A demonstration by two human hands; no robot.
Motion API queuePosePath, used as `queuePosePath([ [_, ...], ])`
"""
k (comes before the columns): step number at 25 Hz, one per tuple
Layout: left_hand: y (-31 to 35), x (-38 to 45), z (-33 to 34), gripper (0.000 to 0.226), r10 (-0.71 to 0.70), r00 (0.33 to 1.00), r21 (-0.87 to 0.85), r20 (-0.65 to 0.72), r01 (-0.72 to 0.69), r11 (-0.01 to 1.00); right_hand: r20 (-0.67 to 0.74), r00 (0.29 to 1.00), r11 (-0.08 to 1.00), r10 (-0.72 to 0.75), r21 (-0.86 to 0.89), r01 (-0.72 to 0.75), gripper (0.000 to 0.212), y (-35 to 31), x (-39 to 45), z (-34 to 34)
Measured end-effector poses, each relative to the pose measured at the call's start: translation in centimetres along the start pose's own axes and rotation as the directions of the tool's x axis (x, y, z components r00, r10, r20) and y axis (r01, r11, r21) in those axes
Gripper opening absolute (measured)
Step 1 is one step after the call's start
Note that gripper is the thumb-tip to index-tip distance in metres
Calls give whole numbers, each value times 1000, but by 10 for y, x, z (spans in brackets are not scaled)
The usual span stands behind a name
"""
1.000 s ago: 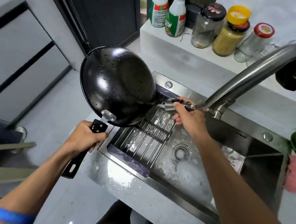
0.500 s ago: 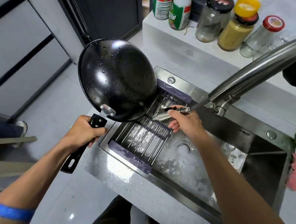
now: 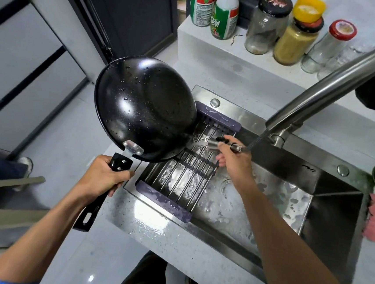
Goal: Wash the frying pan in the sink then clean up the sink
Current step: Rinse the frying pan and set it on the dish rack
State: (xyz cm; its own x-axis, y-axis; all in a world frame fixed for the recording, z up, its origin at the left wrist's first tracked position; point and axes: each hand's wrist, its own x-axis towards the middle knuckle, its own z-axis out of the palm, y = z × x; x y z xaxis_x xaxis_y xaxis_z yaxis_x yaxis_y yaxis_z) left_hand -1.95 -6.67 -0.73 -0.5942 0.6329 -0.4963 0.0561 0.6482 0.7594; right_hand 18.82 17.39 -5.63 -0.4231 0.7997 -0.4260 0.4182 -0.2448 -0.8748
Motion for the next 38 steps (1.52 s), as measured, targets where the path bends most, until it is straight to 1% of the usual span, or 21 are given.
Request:
queuePosePath([
  [1, -2, -2, -1, 37, -2, 1000, 4, -1, 2, 1000, -68, 998, 1000, -9, 14, 9, 35, 0, 5, 1],
  [3, -5, -4, -4, 36, -7, 1000, -2, 1, 7, 1000, -130, 991, 999, -22, 30, 26, 40, 3, 10, 1],
  [8, -11, -11, -2, 33, -14, 999, -21, 45, 15, 1000, -167, 986, 998, -28, 55, 37, 48, 10, 12, -2],
  [11, -13, -12, 4, 35, -12, 998, -38, 60, 14, 999, -211, 977, 998, -36, 42, 46, 41, 17, 6, -9],
  [13, -15, -14, 13, 38, -7, 996, -53, 90, 11, 999, -262, 964, 997, -52, 33, 63, 32, 23, -2, -22],
  [14, -16, -16, 20, 39, -11, 994, -54, 105, 17, 998, -278, 959, 997, -57, 27, 67, 32, 25, -7, -32],
  [16, -20, -17, 35, 39, -35, 992, -51, 124, 42, 998, -305, 950, 998, -59, -4, 61, 37, 39, -14, -52],
  [19, -25, -12, 53, 32, -54, 983, -40, 173, 62, 997, -341, 939, 999, -49, -38, 38, 44, 60, -21, -83],
  [22, -32, -5, 60, 34, -75, 974, -32, 212, 84, 996, -332, 942, 999, -41, -24, 35, 41, 78, -30, -111],
  [23, -36, -3, 61, 32, -85, 972, -23, 218, 92, 995, -337, 941, 999, -38, -14, 36, 40, 80, -32, -118],
  [25, -44, 0, 63, 20, -104, 970, 8, 220, 104, 995, -344, 938, 999, -32, -21, 27, 40, 83, -33, -129],
  [27, -52, 1, 69, 15, -120, 973, 15, 195, 120, 993, -339, 940, 999, -33, -40, 21, 40, 80, -32, -136],
  [29, -56, 4, 81, 16, -130, 981, 0, 142, 131, 991, -353, 935, 998, -46, -61, 26, 40, 81, -30, -143],
  [32, -63, 4, 96, 12, -84, 996, 79, 4, 83, 993, -339, 939, 998, -48, -57, 30, 39, 82, -28, -146],
  [35, -80, 5, 102, 17, -77, 986, 102, -147, 93, 990, -317, 947, 997, -55, -61, 37, 36, 84, -30, -142],
  [36, -84, 5, 103, 20, -57, 977, 166, -208, 93, 982, -315, 947, 997, -63, -62, 45, 34, 84, -31, -140],
  [37, -89, 8, 104, 26, -16, 965, 293, -261, 95, 951, -316, 946, 996, -71, -67, 52, 33, 84, -31, -138],
  [38, -92, 9, 105, 33, 25, 958, 425, -286, 104, 899, -315, 946, 995, -76, -79, 54, 33, 85, -31, -137],
])
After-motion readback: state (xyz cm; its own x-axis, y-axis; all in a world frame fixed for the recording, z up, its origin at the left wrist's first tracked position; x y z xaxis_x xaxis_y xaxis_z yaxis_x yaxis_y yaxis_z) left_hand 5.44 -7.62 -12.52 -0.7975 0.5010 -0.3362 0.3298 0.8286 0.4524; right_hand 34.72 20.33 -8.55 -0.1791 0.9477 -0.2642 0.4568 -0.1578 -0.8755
